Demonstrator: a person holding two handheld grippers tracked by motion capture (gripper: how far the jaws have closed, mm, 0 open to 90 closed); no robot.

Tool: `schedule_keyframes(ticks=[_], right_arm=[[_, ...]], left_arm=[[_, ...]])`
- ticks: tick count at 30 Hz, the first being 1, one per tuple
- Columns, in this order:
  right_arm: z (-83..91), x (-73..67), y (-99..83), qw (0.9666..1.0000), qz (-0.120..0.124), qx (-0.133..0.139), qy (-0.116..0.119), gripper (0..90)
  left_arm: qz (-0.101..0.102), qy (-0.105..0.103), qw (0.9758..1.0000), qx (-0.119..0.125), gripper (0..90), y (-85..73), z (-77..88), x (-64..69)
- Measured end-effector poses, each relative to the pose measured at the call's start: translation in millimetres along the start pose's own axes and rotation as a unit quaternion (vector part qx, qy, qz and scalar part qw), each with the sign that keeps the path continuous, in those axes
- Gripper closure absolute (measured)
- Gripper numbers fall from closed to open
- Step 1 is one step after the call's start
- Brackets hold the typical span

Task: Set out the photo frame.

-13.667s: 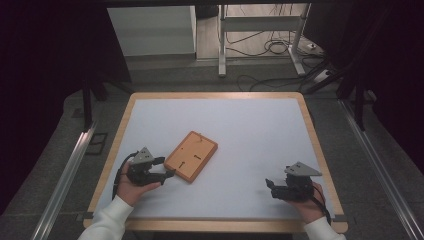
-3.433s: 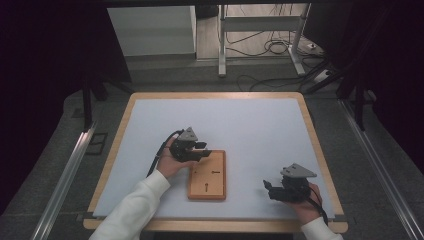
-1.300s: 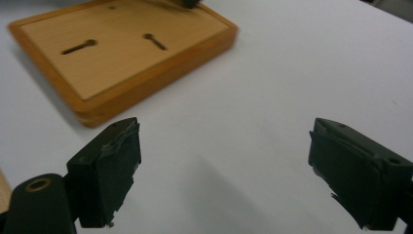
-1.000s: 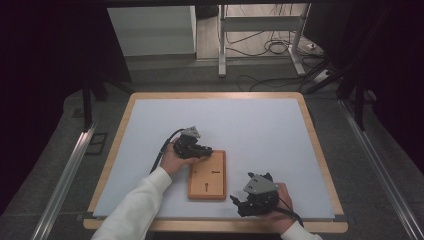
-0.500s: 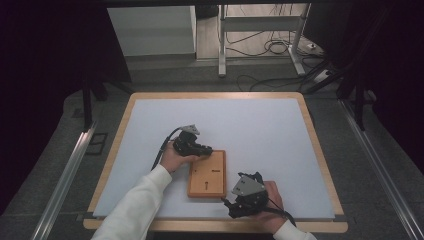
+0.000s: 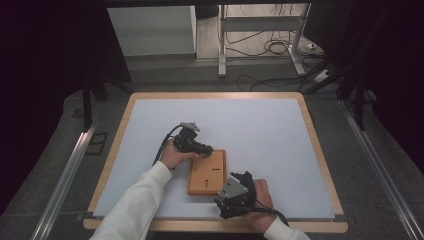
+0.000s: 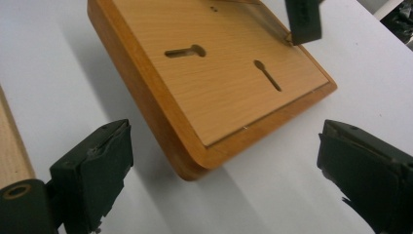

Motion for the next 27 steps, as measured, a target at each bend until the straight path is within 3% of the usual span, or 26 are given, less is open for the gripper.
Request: schedule_keyframes(ticks=[8,16,20,27], right_arm=[[-14.7,-6.6,12.4,0.9983,0.033,-0.009,-0.048,8.2],[-9.0,-7.1,21.1,0.9942,0.057,0.013,-0.09,13.2],[-2.3,-3.4,24.6,0.994,0.056,0.027,-0.09,20.4],[2.7,3.7,30.2,0.994,0.062,0.031,-0.084,31.2]], left_arm=[[0.004,-0.005,1.0,-0.002,81.6,0.3,0.1,-0.7],[0.001,0.022,0.9997,0.004,84.0,1.2,0.0,1.1],[-0.001,0.034,0.9994,0.006,84.1,2.2,-0.3,1.8],[0.002,0.037,0.9993,0.009,83.7,2.7,-0.8,-0.7]])
Point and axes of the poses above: each handheld gripper's, and its own axes: z roughly backward along the jaws, y roughly out of its top, x roughly to its right, the point moved 4 cm from there along -z, roughly forward along the jaws, and after that the axes turned 14 degrees about -x, right-handed, at the moved point
